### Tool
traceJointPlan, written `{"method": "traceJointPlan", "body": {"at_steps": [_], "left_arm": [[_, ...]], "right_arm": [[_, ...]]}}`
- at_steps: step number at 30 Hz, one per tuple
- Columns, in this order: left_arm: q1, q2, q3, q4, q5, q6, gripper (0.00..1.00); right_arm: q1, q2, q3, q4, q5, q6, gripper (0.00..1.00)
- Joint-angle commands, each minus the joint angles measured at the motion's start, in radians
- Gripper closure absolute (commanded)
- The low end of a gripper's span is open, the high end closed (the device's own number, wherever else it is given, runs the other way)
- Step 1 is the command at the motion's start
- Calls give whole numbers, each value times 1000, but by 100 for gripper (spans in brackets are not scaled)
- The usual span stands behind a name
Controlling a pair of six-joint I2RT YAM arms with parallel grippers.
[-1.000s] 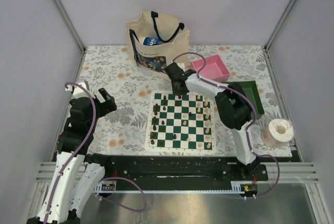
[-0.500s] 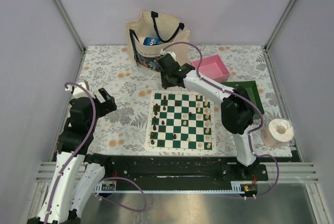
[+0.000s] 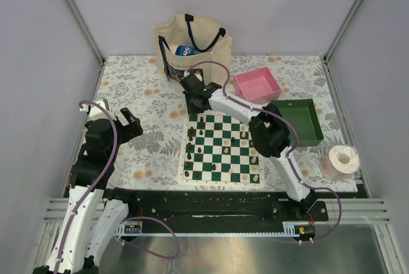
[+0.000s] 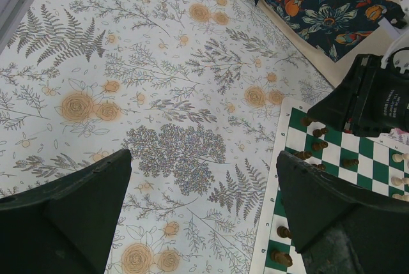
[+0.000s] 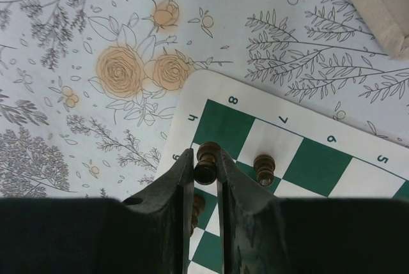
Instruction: Set up the chess pieces on the board
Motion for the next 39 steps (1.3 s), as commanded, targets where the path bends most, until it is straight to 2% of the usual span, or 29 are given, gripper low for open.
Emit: {"method": "traceJointPlan", "body": {"at_steps": [1,39], "left_arm": [[6,-6,-1,59,17,-3,1],[15,-9,-5,63,28,-5,1]], "right_arm": [[8,8,42,-12,-6,13,81],[5,101,93,-6,57,2,73]]}}
